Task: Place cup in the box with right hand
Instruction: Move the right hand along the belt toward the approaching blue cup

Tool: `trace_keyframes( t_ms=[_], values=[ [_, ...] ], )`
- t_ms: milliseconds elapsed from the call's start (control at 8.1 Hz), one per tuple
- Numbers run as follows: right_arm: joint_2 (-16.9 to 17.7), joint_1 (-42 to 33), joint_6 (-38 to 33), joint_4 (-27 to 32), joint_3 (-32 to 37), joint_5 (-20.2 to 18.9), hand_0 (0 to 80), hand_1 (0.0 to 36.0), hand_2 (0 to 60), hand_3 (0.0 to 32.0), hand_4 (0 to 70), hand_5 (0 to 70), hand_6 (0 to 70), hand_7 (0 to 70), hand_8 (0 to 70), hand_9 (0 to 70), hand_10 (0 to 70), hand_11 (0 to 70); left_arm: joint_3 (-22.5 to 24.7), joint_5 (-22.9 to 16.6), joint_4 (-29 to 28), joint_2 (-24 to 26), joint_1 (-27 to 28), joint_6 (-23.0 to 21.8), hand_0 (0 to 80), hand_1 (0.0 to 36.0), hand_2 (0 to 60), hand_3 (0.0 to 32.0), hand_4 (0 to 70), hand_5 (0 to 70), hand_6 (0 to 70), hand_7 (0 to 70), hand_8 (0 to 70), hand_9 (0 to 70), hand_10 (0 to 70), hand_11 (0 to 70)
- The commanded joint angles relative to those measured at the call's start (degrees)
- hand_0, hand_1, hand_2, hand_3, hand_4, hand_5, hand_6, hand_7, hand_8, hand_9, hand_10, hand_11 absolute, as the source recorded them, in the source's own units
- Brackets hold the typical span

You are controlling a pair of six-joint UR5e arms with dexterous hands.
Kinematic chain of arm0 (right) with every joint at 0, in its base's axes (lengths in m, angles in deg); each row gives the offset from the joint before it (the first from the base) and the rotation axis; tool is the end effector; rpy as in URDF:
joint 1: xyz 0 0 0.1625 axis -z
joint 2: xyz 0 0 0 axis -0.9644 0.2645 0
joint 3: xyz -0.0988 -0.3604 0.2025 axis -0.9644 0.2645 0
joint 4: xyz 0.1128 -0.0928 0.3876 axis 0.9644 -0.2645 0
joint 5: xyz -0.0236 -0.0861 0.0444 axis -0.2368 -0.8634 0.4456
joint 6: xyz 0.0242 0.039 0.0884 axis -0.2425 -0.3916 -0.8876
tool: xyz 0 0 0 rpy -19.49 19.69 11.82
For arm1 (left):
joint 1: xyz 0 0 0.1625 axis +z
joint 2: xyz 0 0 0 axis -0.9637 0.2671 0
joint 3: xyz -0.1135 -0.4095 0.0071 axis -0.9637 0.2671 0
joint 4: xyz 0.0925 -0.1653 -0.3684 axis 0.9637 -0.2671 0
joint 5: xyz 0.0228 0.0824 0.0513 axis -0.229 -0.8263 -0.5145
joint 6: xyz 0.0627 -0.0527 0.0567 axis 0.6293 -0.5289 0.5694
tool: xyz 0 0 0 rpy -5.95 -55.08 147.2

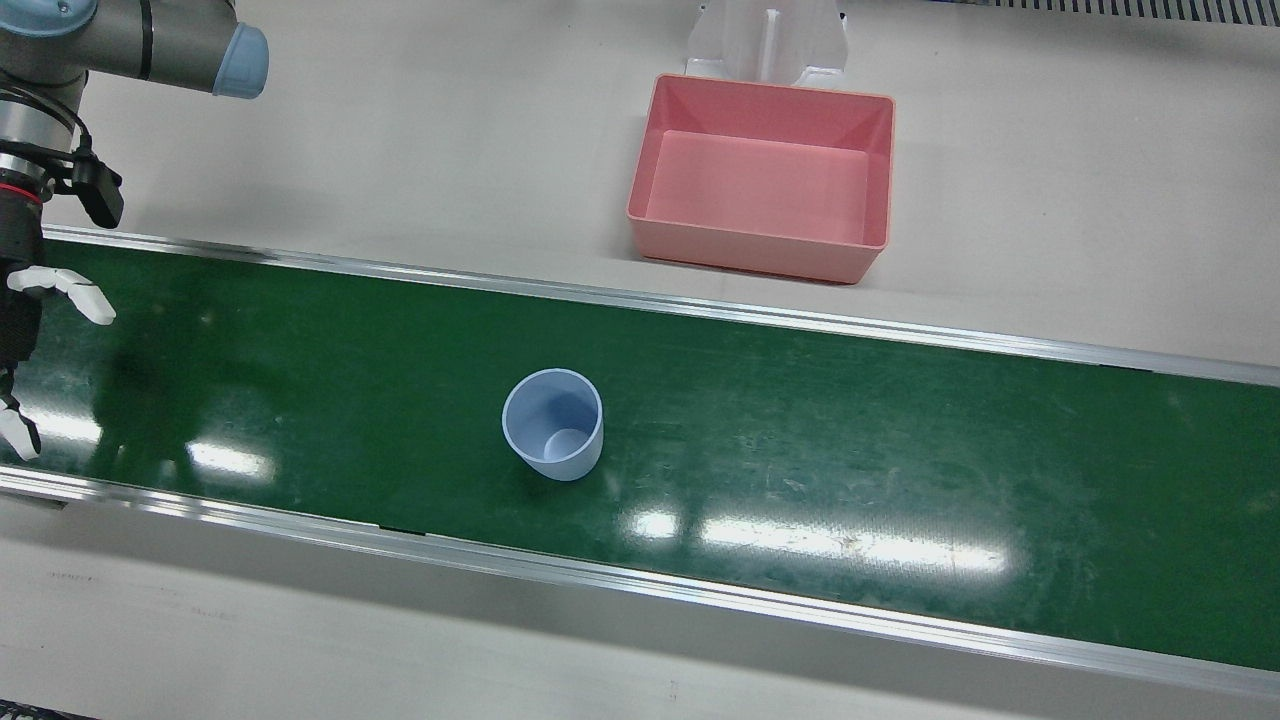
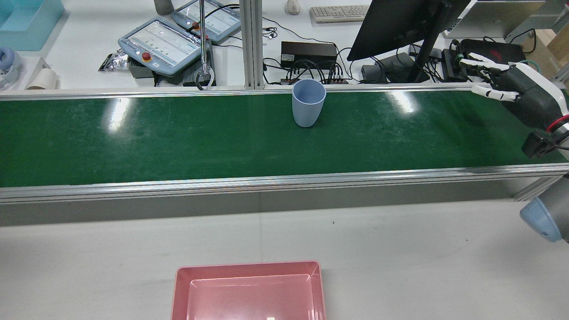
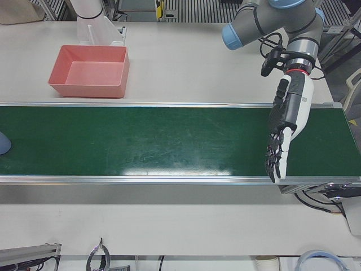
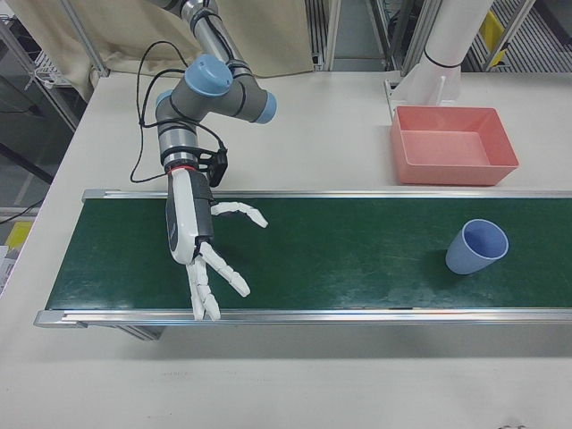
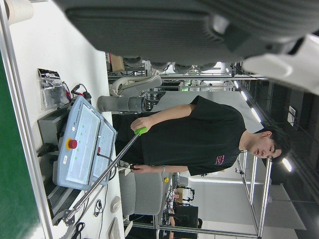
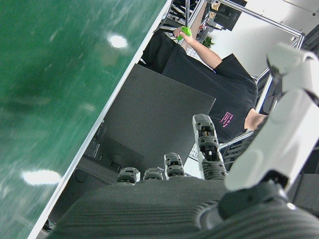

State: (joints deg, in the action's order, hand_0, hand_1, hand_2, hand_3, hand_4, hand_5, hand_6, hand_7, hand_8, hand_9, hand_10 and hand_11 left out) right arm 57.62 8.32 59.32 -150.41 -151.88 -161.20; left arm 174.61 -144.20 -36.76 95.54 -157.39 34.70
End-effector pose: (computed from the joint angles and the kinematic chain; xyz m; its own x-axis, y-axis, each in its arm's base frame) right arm -0.0690 -0.5385 0.5846 -0.8933 0.1384 0.4275 -0.3970 0.2027 -0.8952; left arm -0.0458 -0.5329 0.5383 -0.9415 -0.3360 -0.0242 -0.0113 0.1033 -0.9946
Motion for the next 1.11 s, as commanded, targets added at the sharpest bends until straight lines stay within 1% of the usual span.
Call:
trace_keyframes(
  t_ms=[0,123,370,494,617,741,864,988],
  values=[
    [-0.73,0.51,0.08,0.0,1.53,0.03,39.9,10.0,21.6,0.0,9.9,2.6,2.9,12.1,0.0,3.4,1.7,3.5,0.0,0.03,0.06,0.0,0.0,0.0,0.0,0.0,0.0,0.0,0.0,0.0,0.0,0.0,0.0,0.0,0.0,0.0],
    [-0.73,0.86,0.08,0.0,1.53,0.03,43.2,7.4,11.0,0.0,13.8,2.6,2.9,12.2,0.0,3.5,1.6,3.5,0.0,0.03,-0.03,-0.09,0.0,0.0,0.0,0.0,0.0,0.0,0.0,0.0,0.0,0.0,0.0,0.0,0.0,0.0],
    [-1.26,1.73,0.08,0.0,1.35,0.03,41.7,9.5,18.5,0.2,11.1,2.6,2.8,12.5,0.0,3.5,1.5,3.2,0.0,-0.06,0.06,-0.09,0.0,0.0,0.0,0.0,0.0,0.0,0.0,0.0,0.0,0.0,0.0,0.0,0.0,0.0],
    [-1.26,2.52,0.08,0.0,1.27,0.03,43.9,7.9,11.6,0.6,13.0,2.7,2.8,12.4,0.0,3.4,1.5,3.2,0.0,-0.06,0.06,0.0,0.0,0.0,0.0,0.0,0.0,0.0,0.0,0.0,0.0,0.0,0.0,0.0,0.0,0.0],
    [-1.26,3.49,0.08,-0.09,1.27,0.03,41.0,10.7,22.4,0.8,9.2,2.8,2.8,12.3,0.0,3.4,1.4,3.2,0.0,-0.06,0.06,-0.09,0.0,0.0,0.0,0.0,0.0,0.0,0.0,0.0,0.0,0.0,0.0,0.0,0.0,0.0],
    [-1.34,3.93,0.08,-0.09,0.92,0.11,43.4,9.1,15.2,1.0,11.2,2.8,2.8,12.1,0.0,3.4,1.4,3.3,0.0,0.03,0.06,-0.09,0.0,0.0,0.0,0.0,0.0,0.0,0.0,0.0,0.0,0.0,0.0,0.0,0.0,0.0],
    [-1.35,4.2,-0.01,-0.09,0.83,0.11,42.0,11.0,22.3,1.4,8.4,2.8,2.7,12.1,0.0,3.4,1.4,3.2,0.0,0.03,0.06,0.0,0.0,0.0,0.0,0.0,0.0,0.0,0.0,0.0,0.0,0.0,0.0,0.0,0.0,0.0],
    [-1.35,4.29,-0.01,-0.09,0.74,0.11,42.7,10.1,18.6,1.4,9.6,2.9,2.7,12.0,0.0,3.4,1.4,3.2,0.0,0.03,0.06,0.0,0.0,0.0,0.0,0.0,0.0,0.0,0.0,0.0,0.0,0.0,0.0,0.0,0.0,0.0]
  ],
)
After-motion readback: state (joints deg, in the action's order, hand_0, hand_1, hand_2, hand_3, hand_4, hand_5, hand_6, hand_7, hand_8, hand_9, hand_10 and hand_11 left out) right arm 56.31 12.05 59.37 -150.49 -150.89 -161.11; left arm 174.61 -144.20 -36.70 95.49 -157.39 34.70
